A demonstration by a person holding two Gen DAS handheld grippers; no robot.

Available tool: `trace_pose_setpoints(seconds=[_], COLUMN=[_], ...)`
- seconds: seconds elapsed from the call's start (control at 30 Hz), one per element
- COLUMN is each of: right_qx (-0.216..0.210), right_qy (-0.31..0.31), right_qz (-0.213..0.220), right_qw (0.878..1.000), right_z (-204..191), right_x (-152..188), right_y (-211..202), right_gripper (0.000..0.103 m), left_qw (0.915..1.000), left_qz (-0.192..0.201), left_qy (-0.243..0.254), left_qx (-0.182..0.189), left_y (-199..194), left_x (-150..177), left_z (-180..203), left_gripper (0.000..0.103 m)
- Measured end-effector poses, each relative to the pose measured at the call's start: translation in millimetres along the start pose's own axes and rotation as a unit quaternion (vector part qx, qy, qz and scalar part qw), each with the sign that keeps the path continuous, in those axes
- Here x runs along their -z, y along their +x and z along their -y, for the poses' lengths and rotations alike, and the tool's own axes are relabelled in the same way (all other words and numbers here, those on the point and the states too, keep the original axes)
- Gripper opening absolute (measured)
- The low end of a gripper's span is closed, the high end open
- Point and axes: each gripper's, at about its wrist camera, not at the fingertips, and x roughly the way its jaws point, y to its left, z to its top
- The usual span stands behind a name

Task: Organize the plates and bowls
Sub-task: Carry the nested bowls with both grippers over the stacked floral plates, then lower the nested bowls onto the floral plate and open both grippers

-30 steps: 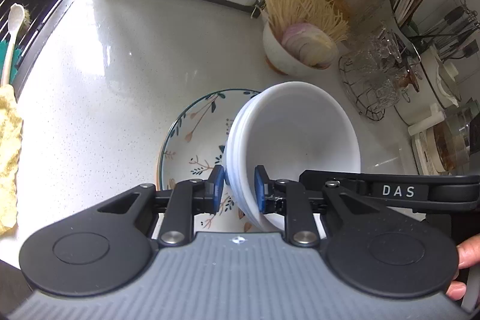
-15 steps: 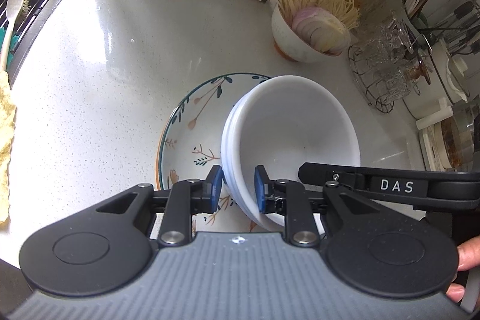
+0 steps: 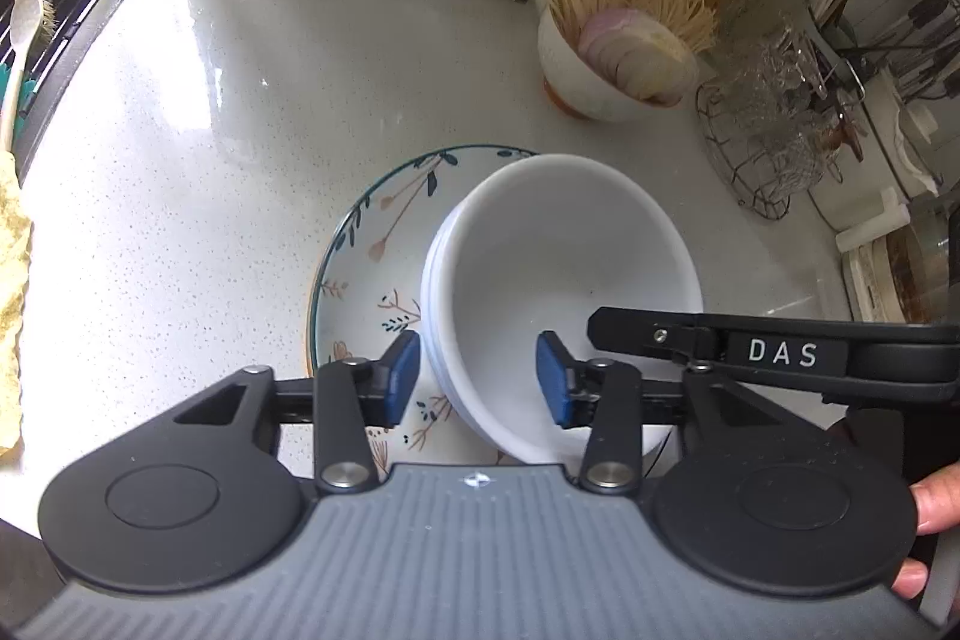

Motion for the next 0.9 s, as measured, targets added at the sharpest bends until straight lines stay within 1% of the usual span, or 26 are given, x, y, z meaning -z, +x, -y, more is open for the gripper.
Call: trace_pose_setpoints(seconds=[0.03, 0.07, 0.23, 0.33, 0.6, 0.67, 0.73, 0.9], right_qx=[0.0, 0.0, 0.012, 0.017, 0.04, 0.036, 0.031, 0.017], right_qy=[0.002, 0.002, 0.002, 0.004, 0.027, 0.033, 0.039, 0.023], right_qz=[0.004, 0.009, 0.034, 0.056, 0.146, 0.168, 0.189, 0.232], right_qw=[1.0, 1.0, 0.999, 0.998, 0.988, 0.985, 0.981, 0.972], right_z=[-1, -1, -5, -6, -8, -9, -12, -24], right_x=[0, -1, -4, -5, -7, -7, -6, 6], right_y=[-1, -3, -14, -25, -75, -89, -103, -135], right_gripper=[0.041, 0.043, 0.042, 0.042, 0.042, 0.042, 0.043, 0.043], left_qw=[1.0, 1.0, 0.9997, 0.9992, 0.9948, 0.9935, 0.9911, 0.9845], left_qz=[0.002, 0.007, 0.024, 0.038, 0.085, 0.093, 0.112, 0.151], left_qy=[-0.002, -0.003, 0.0, 0.012, 0.056, 0.065, 0.072, 0.089], left_qx=[0.003, 0.001, 0.004, 0.003, 0.004, 0.007, 0.003, 0.002], left_y=[-2, -5, -21, -33, -78, -90, -104, -141], left_x=[-1, -1, -4, -8, -29, -33, -35, -30], left_z=[0, -1, -1, 2, 15, 17, 20, 34], left_gripper=[0.052, 0.053, 0.053, 0.053, 0.053, 0.053, 0.053, 0.053])
